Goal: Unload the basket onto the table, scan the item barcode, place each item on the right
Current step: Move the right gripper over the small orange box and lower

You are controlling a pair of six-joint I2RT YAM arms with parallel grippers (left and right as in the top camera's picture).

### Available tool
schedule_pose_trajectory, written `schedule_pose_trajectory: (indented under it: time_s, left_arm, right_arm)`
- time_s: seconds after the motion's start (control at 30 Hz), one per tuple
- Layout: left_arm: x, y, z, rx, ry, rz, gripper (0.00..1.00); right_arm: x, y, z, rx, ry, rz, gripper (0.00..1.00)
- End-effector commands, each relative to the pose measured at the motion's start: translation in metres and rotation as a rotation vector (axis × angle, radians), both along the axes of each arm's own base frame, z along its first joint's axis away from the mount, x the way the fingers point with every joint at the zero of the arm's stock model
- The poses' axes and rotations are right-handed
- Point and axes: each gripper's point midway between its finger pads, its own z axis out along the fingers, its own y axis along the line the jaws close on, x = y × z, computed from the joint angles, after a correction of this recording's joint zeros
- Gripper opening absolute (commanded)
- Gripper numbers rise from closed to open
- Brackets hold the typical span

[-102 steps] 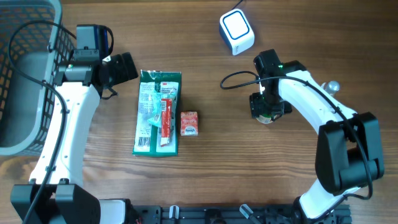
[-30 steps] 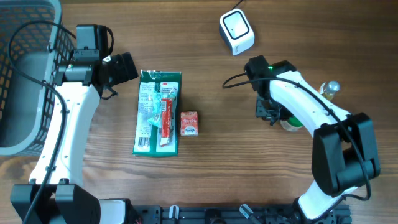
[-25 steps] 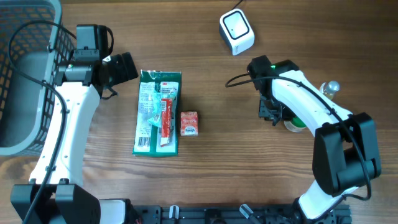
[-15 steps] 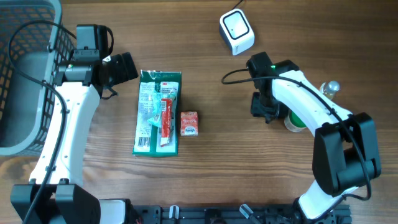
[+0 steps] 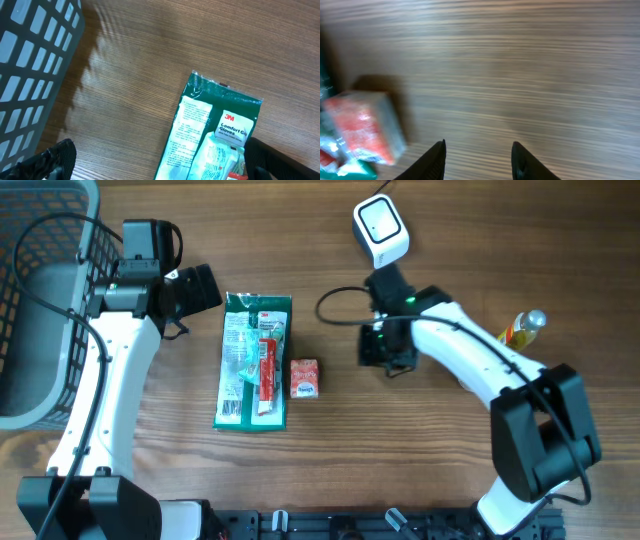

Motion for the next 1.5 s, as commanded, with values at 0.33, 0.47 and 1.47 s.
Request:
schedule_pose_trajectory:
  time_s: [0.33,0.47,1.47]
  left_arm:
    - [0.001,0.003,0.001,0.0,-0.006,0.016,1.0]
    - [0.001,0.003,0.001,0.0,-0.006,0.016,1.0]
    - [0.001,0.003,0.001,0.0,-0.006,0.016,1.0]
  right_arm:
    - [-0.03,0.115,0.013,0.185,-0.116,0.167,0.84]
    - [-0.03,0.118,0.013,0.162,-0.145,0.177,0.66]
    - [-0.028,0.099,-0.028,0.025,-0.097,0.083,0.38]
